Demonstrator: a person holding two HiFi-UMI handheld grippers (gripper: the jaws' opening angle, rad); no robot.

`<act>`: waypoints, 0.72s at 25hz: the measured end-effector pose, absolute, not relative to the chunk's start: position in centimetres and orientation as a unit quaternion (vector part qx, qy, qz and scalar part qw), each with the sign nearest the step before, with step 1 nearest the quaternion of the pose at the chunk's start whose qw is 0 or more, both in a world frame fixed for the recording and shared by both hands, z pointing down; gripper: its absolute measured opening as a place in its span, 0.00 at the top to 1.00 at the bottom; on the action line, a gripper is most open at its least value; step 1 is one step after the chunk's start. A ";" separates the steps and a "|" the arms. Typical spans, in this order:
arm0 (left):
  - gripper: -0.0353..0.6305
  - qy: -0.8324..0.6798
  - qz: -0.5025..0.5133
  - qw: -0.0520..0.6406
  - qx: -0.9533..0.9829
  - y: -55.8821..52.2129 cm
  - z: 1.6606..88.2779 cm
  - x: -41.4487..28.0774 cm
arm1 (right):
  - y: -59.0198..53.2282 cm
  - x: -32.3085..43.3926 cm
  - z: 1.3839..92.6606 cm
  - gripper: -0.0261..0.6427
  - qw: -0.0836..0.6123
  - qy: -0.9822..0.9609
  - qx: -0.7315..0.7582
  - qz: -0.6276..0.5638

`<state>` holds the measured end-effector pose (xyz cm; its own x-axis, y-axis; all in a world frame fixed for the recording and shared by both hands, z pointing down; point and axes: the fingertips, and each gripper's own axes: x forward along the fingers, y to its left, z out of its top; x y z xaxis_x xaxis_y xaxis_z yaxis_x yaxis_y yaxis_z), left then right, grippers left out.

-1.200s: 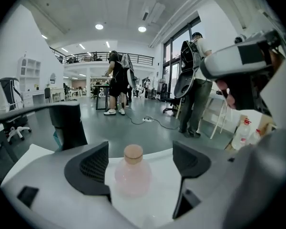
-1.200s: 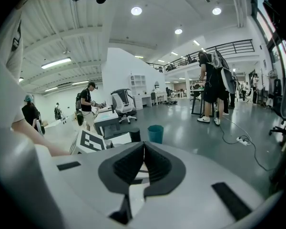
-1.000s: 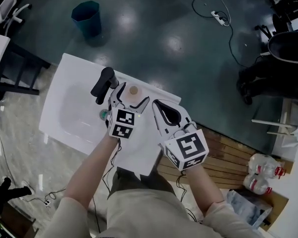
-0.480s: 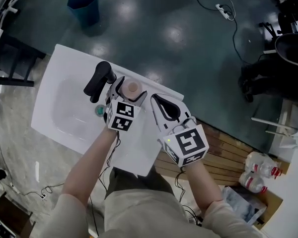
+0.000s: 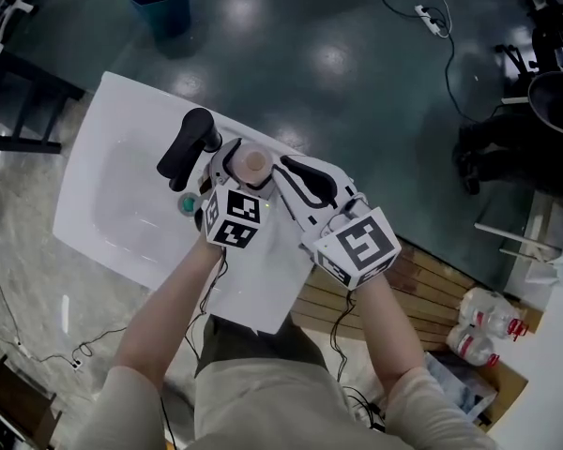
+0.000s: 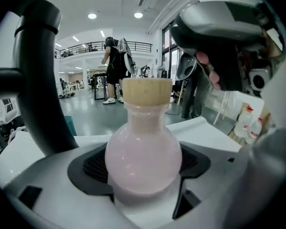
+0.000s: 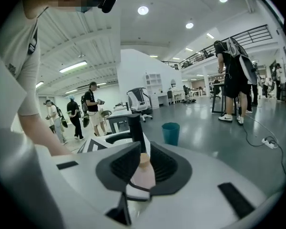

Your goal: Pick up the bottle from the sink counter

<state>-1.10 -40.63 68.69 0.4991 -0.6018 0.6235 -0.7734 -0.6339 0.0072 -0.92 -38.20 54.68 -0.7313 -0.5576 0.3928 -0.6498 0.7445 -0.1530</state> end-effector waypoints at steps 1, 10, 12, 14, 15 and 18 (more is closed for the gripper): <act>0.36 -0.401 0.297 0.144 0.854 -40.6 68.7 -1.1 | -38.3 -1.3 54.9 0.90 0.164 -0.924 0.317 0.139; 0.36 -0.380 0.300 0.138 0.864 -40.2 68.6 -1.0 | -38.8 -4.9 59.0 0.74 0.216 -0.937 0.251 0.110; 0.36 -0.375 0.300 0.136 0.867 -40.1 68.6 -1.0 | -39.0 -5.1 59.8 0.75 0.222 -0.935 0.252 0.111; 0.36 -0.369 0.301 0.134 0.869 -40.0 68.7 -0.9 | -39.1 -5.1 60.4 0.75 0.225 -0.935 0.250 0.112; 0.36 -0.366 0.302 0.133 0.870 -39.9 68.8 -0.9 | -39.0 -5.1 60.7 0.75 0.227 -0.935 0.247 0.112; 0.36 -0.354 0.303 0.129 0.875 -39.6 68.9 -0.9 | -38.7 -5.3 61.8 0.77 0.242 -0.936 0.232 0.107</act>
